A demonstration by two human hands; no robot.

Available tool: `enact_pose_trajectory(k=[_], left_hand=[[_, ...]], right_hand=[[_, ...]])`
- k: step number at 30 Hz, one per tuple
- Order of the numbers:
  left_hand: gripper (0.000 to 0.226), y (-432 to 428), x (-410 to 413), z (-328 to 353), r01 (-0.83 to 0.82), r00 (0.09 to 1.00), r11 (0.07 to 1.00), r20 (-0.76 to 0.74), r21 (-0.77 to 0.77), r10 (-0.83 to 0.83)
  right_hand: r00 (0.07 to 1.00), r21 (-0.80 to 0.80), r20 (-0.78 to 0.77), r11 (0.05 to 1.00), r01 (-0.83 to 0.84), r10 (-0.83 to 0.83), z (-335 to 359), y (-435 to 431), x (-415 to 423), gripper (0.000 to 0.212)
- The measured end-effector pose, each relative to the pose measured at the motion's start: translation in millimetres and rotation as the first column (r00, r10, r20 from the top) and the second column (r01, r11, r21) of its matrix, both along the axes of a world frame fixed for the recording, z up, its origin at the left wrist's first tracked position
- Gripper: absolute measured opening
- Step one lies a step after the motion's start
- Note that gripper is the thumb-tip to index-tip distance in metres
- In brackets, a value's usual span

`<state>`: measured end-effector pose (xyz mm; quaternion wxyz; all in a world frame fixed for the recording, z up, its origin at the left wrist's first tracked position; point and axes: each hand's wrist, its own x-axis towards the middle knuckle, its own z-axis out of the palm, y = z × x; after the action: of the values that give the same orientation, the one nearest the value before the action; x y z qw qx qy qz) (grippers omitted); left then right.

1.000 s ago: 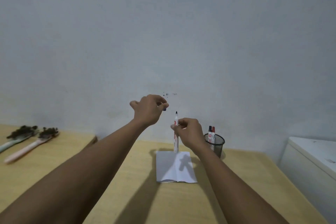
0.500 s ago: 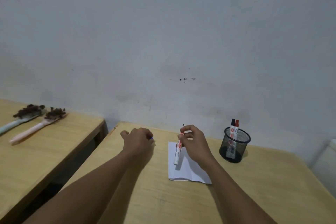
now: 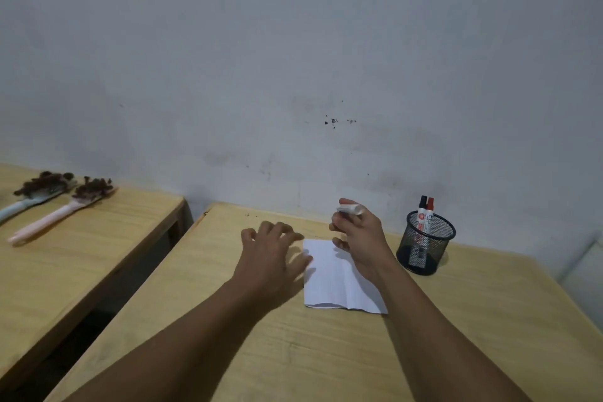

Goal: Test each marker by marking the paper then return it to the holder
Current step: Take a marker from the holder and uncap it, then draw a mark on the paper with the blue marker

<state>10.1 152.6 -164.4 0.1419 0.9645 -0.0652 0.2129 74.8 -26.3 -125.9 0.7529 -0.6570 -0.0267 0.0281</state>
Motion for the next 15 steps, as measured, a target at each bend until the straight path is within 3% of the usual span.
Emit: enact_pose_trajectory(k=[3, 7, 15], left_hand=[[0.069, -13, -12, -4, 0.072, 0.975, 0.996, -0.212, 0.051, -0.06], [0.073, -9, -12, -11, 0.127, 0.954, 0.98, -0.289, 0.15, -0.079], [0.076, -4, -7, -19, 0.147, 0.928, 0.982, -0.361, 0.117, -0.095]], right_hand=[[0.999, -0.156, 0.033, 0.988, -0.021, 0.026, -2, 6, 3, 0.02], [0.98, -0.35, 0.155, 0.935, -0.062, 0.124, -11, 18, 15, 0.022], [0.982, -0.305, 0.138, 0.949, -0.079, 0.126, -51, 33, 48, 0.033]])
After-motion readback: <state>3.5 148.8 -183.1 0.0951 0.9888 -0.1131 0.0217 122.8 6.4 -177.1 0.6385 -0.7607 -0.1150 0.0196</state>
